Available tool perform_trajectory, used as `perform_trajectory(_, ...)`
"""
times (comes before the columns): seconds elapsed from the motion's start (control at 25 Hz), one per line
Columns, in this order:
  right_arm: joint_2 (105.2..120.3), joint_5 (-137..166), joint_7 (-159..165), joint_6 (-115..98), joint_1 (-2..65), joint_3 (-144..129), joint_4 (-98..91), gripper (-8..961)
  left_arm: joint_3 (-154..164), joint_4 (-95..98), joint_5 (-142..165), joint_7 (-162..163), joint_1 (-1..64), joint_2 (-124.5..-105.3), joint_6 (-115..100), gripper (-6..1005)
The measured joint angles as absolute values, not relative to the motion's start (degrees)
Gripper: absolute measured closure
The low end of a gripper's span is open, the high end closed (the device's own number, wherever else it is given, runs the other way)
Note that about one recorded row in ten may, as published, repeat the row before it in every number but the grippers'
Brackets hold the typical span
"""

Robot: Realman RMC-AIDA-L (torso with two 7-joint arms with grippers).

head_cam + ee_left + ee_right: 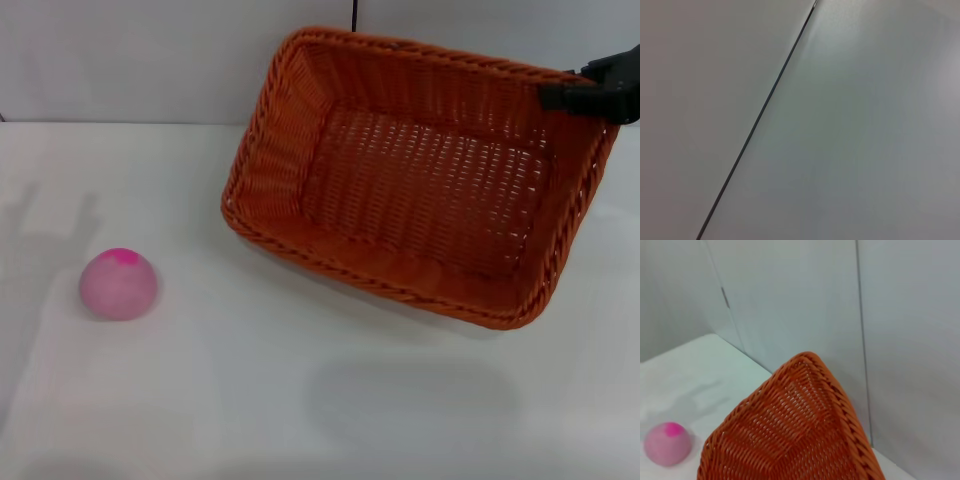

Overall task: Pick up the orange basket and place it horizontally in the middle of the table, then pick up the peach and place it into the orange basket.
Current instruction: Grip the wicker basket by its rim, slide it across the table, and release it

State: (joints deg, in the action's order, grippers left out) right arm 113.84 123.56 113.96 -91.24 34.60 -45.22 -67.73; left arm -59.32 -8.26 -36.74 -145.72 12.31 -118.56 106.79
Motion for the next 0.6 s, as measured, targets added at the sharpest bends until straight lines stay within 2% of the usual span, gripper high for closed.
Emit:
perform_trajectory(0.16, 113.68, 121.9, 112.4, -92.5, 34.5, -44.0, -67.2, 779, -59.4, -8.3, -36.7, -145.7, 12.4, -118.56, 106.8, 150)
perform_trajectory(0.28, 112.97, 119.6, 109.0, -94.3, 34.5, -43.0, -64.7, 779, -59.5, -8.3, -36.7, -145.7, 12.5, -118.56, 106.8, 151)
perform_trajectory(0.4, 111.50, 114.7, 103.2, -98.2, 34.5, -42.6, -60.6, 780, -59.5, -8.3, -36.7, -145.7, 12.5, -118.56, 106.8, 151)
perform_trajectory(0.48, 109.57, 111.3, 98.0, -101.0, 34.7, -42.5, -55.3, 780, -59.7, -8.4, -36.7, -145.7, 12.6, -118.56, 106.8, 151)
perform_trajectory(0.52, 109.57, 111.3, 98.0, -101.0, 34.7, -42.5, -55.3, 780, -59.7, -8.5, -36.7, -145.7, 12.6, -118.56, 106.8, 151)
perform_trajectory(0.6, 108.61, 111.7, 94.9, -101.6, 35.2, -42.9, -52.3, 780, -59.8, -8.9, -36.7, -145.7, 12.6, -118.56, 106.7, 151)
